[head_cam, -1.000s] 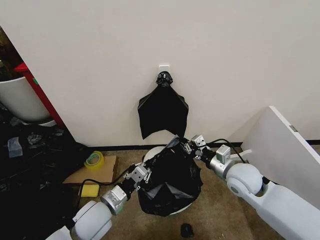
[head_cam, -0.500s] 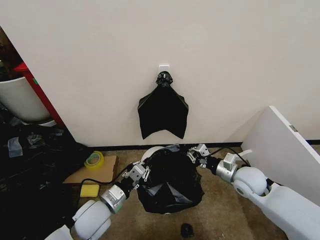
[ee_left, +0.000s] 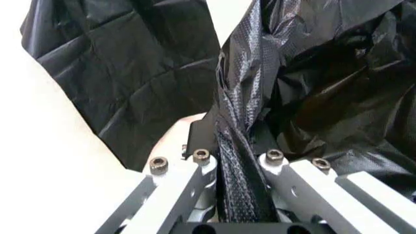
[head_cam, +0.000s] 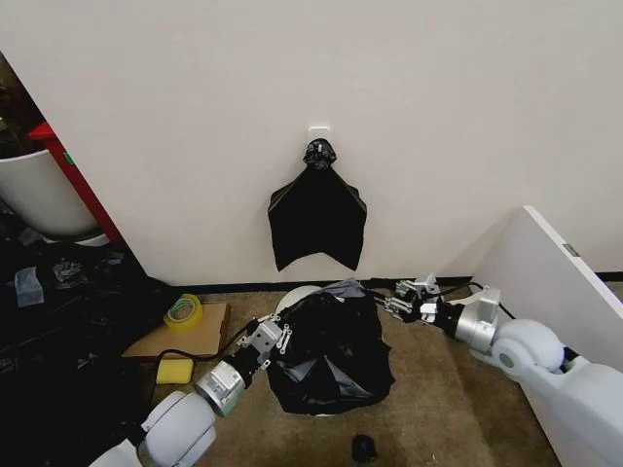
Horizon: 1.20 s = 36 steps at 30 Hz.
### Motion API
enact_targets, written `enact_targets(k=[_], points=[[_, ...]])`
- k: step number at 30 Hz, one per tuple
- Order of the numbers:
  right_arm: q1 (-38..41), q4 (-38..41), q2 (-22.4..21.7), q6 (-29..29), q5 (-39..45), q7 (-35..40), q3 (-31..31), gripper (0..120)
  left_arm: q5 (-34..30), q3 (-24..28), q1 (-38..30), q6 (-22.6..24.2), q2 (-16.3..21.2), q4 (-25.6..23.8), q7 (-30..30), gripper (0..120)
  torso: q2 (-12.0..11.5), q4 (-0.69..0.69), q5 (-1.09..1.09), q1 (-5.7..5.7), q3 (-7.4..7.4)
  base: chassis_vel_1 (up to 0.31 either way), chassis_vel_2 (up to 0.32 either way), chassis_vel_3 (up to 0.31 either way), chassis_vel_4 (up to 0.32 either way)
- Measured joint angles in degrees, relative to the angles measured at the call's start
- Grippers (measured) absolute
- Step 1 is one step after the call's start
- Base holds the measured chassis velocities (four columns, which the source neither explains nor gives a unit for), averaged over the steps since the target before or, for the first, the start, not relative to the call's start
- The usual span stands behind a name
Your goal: Place the garbage bag over the trash bin.
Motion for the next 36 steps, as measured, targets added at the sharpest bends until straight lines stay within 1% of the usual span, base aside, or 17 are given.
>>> enact_targets(k=[3,5,6,7,9,10,12,15,16,18,19,21,25,30,32,34,36], points=[[-0.19,0.97,0.98,-1.50,5.33,0.78,0.79,70,-0.21,-0.27,0.28,0.00,-0.11,-0.01,-0.29,5,0.00,0.00,0.02,0.00,0.00,0.000,0.000,0.000,0.000],[-0.41,1.24,1.14,-1.75,6.42,1.25,1.18,74,-0.41,-0.44,0.40,-0.01,-0.21,-0.02,-0.47,5,0.00,0.01,0.01,0.00,0.00,0.000,0.000,0.000,0.000],[-0.97,1.66,1.36,-2.09,7.88,1.98,2.03,79,-0.94,-0.83,0.75,-0.02,-0.41,-0.01,-0.75,5,0.00,0.00,-0.02,0.00,0.00,0.000,0.000,0.000,0.000],[-2.08,2.26,1.90,-2.43,9.94,3.61,3.21,85,-2.76,-1.66,1.82,-0.02,-0.86,-0.08,-1.24,5,0.00,-0.03,-0.02,0.00,0.00,0.000,0.000,0.000,0.000],[-2.78,2.62,2.43,-2.52,10.94,4.69,3.83,88,-4.19,-2.02,2.65,0.01,-1.32,-0.17,-1.73,5,0.00,-0.02,0.02,0.00,0.00,0.000,0.000,0.000,0.000],[-3.57,3.02,2.91,-2.65,11.79,5.78,4.46,93,-5.71,-2.28,3.51,0.14,-1.95,-0.17,-2.30,5,0.00,0.02,0.03,0.00,0.00,0.000,0.000,0.000,0.000],[-5.55,3.87,3.98,-2.96,12.71,8.31,5.55,99,-8.84,-2.79,4.81,0.83,-3.41,0.12,-3.76,5,0.00,0.00,-0.03,0.00,0.00,0.000,0.000,0.000,0.000],[-7.02,4.41,4.36,-3.04,12.07,9.42,5.85,100,-11.43,-2.93,5.28,1.52,-4.43,0.28,-4.98,5,0.00,0.03,0.01,0.00,0.00,0.000,0.000,0.000,0.000],[-9.10,5.07,4.58,-3.06,10.66,10.08,6.44,100,-13.57,-2.93,5.07,2.12,-5.02,0.42,-5.90,5,0.00,0.04,-0.01,0.00,0.00,0.000,0.000,0.000,0.000],[-11.03,5.55,4.81,-3.04,9.24,10.39,6.99,100,-15.08,-2.91,4.65,2.63,-5.34,0.51,-6.55,5,0.00,0.01,-0.03,0.00,0.00,0.000,0.000,0.000,0.000],[-13.98,6.11,5.36,-2.76,7.08,10.58,7.99,100,-17.20,-2.87,3.96,3.32,-5.60,0.61,-7.43,5,0.00,-0.04,0.01,0.00,0.00,0.000,0.000,0.000,0.000],[-18.55,7.06,6.65,-1.99,4.72,10.58,10.11,100,-19.40,-2.87,3.40,3.96,-5.56,0.68,-8.09,5,0.00,-0.03,0.01,0.00,0.00,0.000,0.000,0.000,0.000],[-21.87,8.70,7.71,-1.55,4.56,10.02,12.98,100,-19.92,-2.81,3.44,4.19,-5.18,0.71,-8.26,5,0.00,0.00,-0.02,0.00,-0.01,0.000,0.000,0.000,0.000],[-23.62,9.74,8.15,-1.47,4.07,9.26,14.10,98,-19.93,-2.68,3.57,4.28,-5.01,0.66,-8.26,5,0.00,-0.01,-0.02,0.00,-0.01,0.000,0.000,0.000,0.000],[-23.61,9.48,8.42,-1.16,2.94,9.17,13.42,91,-19.93,-2.68,3.60,4.40,-4.93,0.27,-8.25,5,0.00,0.00,-0.01,0.00,-0.01,0.000,0.000,0.000,0.000],[-23.49,9.21,8.52,-1.11,2.71,9.21,13.16,90,-19.95,-2.70,3.61,4.48,-4.94,0.15,-8.26,5,0.00,0.01,-0.01,0.00,0.00,0.000,0.000,0.000,0.000],[-22.63,7.36,8.82,-0.40,1.12,9.22,12.66,76,-19.92,-2.85,3.94,4.88,-4.91,-0.70,-8.29,5,0.00,0.01,0.01,0.00,0.00,0.000,0.000,0.000,0.000]])
